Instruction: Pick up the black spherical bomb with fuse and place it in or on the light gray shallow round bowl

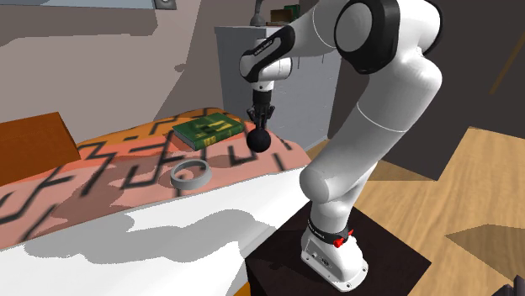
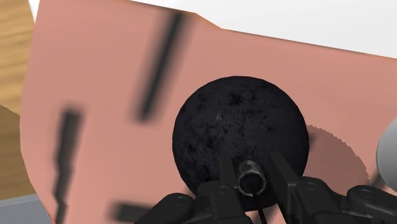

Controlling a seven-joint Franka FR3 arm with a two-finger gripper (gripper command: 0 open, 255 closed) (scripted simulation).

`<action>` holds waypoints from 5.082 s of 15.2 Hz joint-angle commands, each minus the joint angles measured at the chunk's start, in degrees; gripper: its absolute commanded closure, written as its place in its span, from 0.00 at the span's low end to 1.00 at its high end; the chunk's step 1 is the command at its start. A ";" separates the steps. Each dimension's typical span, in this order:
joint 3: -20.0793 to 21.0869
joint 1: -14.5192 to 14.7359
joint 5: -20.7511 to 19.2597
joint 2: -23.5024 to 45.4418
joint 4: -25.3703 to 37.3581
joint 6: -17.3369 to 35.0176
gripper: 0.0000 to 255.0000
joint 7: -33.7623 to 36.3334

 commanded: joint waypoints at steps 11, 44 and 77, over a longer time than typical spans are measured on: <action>1.31 0.54 0.06 -2.33 6.53 -8.76 1.00 1.95; 20.47 13.35 1.77 19.55 27.38 -6.30 1.00 32.78; 20.37 13.23 1.83 19.42 26.01 -5.06 0.00 32.49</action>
